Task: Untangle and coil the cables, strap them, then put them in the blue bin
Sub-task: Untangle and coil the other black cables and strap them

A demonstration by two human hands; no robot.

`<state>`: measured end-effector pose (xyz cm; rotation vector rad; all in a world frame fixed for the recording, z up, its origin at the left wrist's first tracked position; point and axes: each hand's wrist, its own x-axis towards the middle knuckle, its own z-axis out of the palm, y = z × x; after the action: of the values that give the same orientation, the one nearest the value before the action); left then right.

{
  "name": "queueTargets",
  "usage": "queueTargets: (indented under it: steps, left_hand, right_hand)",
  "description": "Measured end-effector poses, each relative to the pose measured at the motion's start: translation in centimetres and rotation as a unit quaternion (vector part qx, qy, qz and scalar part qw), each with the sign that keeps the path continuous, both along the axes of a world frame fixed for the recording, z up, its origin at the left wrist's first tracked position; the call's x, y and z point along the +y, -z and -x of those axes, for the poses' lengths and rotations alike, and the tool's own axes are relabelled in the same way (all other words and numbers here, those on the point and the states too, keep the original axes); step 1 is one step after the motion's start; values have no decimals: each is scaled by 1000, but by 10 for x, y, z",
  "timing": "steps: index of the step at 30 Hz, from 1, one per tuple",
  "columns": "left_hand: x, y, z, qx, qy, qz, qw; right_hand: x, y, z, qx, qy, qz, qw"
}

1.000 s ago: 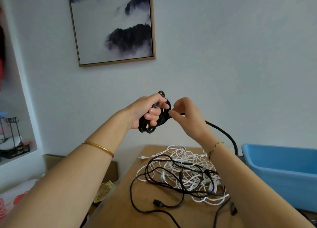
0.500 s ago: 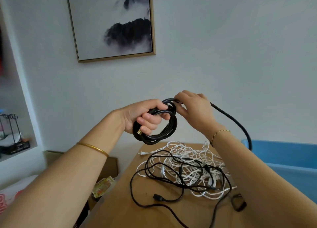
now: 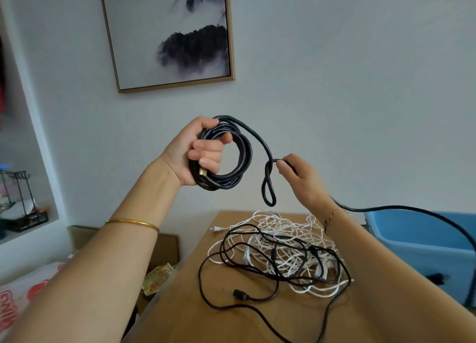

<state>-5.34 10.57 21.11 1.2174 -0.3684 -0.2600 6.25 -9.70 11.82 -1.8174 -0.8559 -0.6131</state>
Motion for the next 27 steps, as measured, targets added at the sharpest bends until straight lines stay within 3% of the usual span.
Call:
queueTargets:
  steps: [5,8,12,19,27]
  left_hand:
    - [-5,-14,-3,-53,-44,218,974]
    - [-2,-22,-4,-47,-110,351,929]
    - [-4,-19,-14,-47,-189,483,854]
    - [-6,-21,-29,-77,-227,546,802]
    - [7,0,-41,-57,-385,496,777]
  right_hand:
    - [9,33,4,77,16,49,996]
    - [6,40,12,99,-8,87,991]
    - [14,30,25,83,-30,236,968]
    - [27,10,52,104,-94,371,918]
    - [11,-31,99,25,-92,386,918]
